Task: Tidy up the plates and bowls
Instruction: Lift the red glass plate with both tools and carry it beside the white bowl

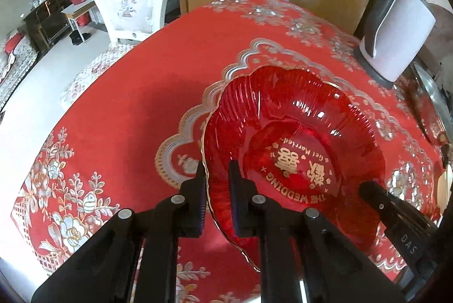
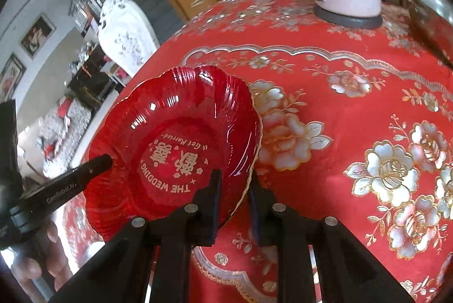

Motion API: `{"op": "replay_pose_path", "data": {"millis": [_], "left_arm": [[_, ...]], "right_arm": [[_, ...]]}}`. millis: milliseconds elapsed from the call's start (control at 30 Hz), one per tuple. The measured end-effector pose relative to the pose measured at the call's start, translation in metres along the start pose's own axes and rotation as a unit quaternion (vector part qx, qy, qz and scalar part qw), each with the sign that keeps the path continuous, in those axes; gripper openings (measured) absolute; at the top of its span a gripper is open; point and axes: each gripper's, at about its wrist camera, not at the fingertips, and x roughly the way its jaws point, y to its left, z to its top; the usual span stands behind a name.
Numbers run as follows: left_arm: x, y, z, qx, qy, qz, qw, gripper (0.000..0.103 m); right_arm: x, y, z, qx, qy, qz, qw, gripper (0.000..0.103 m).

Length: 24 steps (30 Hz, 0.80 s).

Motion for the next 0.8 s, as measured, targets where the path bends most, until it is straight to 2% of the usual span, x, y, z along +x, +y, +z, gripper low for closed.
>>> {"op": "replay_pose_path", "data": {"millis": [133, 333, 500, 600, 733, 800], "left_arm": [[-0.006, 0.004, -0.018, 0.001, 0.003, -0.008, 1.0000, 0.011], [-0.013, -0.010, -0.049, 0.016, 0.008, -0.032, 0.9993, 0.011], [-0.015, -0.022, -0.056, 0.022, 0.008, -0.034, 0.9992, 0.011], [-0.016, -0.018, -0.053, 0.011, 0.005, -0.040, 0.9991, 0.011], [-0.029, -0.014, -0.055, 0.010, -0.027, -0.030, 0.9992, 0.014], [-0.041, -0.016, -0.057, 0.018, -0.055, -0.015, 0.9982, 0.016]], "right_arm": [[-0.016, 0.003, -0.014, -0.014, 0.001, -0.001, 1.000, 0.021], [-0.043, -0.013, -0.038, -0.011, -0.004, -0.014, 1.000, 0.022], [-0.051, -0.018, -0.046, -0.007, 0.000, -0.021, 1.000, 0.023], [-0.047, -0.024, -0.049, 0.009, 0.001, -0.001, 1.000, 0.029], [-0.056, -0.028, -0.051, 0.026, -0.012, 0.013, 1.000, 0.030], [-0.066, -0.029, -0.053, 0.023, -0.024, -0.002, 0.999, 0.038]]}}
